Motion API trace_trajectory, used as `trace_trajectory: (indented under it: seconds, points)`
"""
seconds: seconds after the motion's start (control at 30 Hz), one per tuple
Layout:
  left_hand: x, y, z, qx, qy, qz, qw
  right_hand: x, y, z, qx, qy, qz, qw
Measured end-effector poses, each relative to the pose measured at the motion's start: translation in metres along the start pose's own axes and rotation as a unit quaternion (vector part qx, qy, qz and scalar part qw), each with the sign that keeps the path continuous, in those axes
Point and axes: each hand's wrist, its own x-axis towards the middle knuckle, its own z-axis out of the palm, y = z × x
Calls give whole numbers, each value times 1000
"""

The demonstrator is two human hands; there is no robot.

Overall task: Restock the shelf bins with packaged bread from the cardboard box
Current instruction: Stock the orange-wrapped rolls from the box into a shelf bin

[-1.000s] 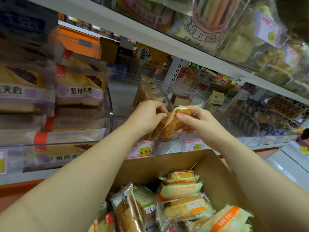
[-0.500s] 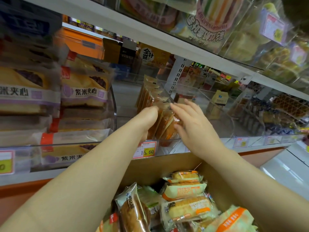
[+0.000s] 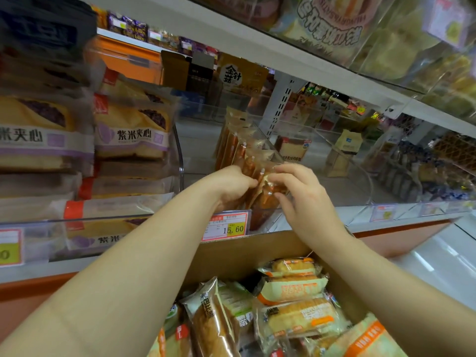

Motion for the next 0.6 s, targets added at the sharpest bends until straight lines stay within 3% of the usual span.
trace_trajectory:
  seconds: [0.27, 0.4, 0.6]
  points:
    - [2, 1, -1, 67, 7, 13, 998, 9, 4, 0, -39, -10, -134, 990]
    - [-5, 8, -5, 94, -37, -2, 995, 6, 9, -2, -39, -27, -151, 987]
    - [-8, 10, -5, 40, -72, -10, 997, 9, 13, -7, -36, -35, -161, 986]
